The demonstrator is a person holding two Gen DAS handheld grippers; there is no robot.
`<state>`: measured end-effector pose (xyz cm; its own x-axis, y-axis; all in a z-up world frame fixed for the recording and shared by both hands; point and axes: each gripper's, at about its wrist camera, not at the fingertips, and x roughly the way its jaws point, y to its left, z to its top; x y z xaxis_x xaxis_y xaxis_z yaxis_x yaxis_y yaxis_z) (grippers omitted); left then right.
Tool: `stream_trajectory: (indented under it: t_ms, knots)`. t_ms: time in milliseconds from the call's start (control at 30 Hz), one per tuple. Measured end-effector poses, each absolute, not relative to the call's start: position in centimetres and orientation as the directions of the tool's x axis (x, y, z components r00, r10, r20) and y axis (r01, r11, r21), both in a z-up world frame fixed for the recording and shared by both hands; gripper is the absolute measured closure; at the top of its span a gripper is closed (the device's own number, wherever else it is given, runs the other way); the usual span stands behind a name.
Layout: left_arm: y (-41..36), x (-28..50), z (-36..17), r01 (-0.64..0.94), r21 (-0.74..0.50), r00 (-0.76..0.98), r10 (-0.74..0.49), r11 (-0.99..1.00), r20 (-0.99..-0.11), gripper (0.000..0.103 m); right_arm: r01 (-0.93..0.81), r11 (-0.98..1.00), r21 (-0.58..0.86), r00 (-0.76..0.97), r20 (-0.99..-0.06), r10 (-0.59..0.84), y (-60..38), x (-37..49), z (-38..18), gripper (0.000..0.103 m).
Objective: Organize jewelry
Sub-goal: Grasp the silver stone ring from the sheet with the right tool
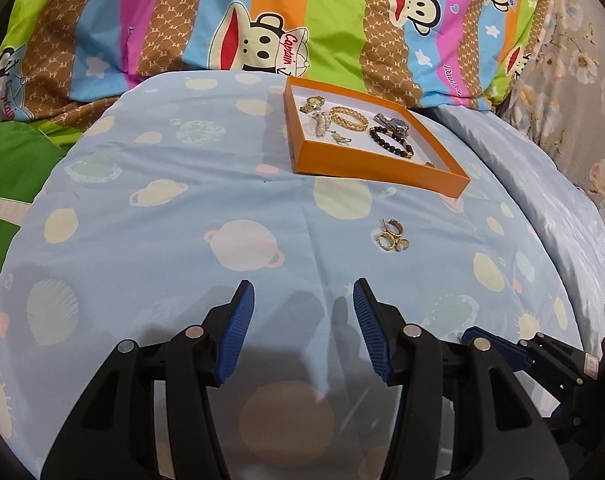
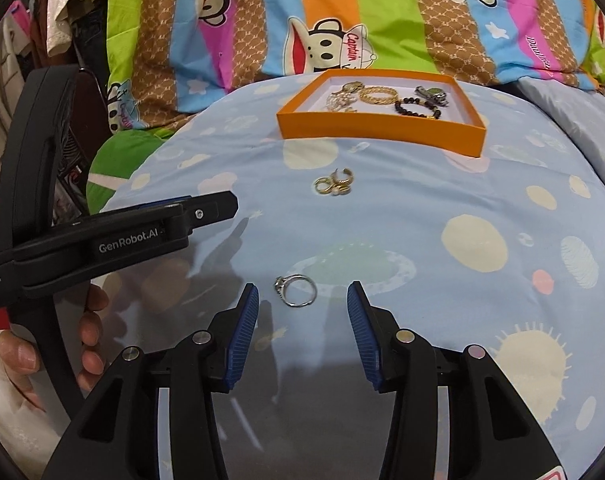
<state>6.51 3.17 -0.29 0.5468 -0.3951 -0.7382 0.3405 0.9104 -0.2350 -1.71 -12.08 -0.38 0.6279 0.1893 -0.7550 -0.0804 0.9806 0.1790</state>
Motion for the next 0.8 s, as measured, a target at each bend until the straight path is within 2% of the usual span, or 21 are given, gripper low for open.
stream_trajectory:
  t_ms: [67, 333, 800]
  knots:
    - [3.3, 6.5, -0.3, 0.339, -0.238, 0.548, -0.396, 0.91, -0.737, 0.053, -0.08, 0.981, 0.178, 0.626, -0.757, 0.188, -12.0, -1.5, -0.4, 0.06]
    - [3.3, 6.5, -0.3, 0.337, -0.243, 0.548, -0.399, 0.91, -0.735, 0.053, -0.078, 0.983, 0.164, 0.612, -0.771, 0.177, -11.9, -0.8, -0.8, 0.081]
    - [3.2, 6.5, 0.0, 0.369, -0.249, 0.529, -0.423, 0.895, -0.736, 0.053, -0.016, 0.986, 0.163, 0.643, -0.754, 0.135, -13.6, -0.9, -0.3, 0.082]
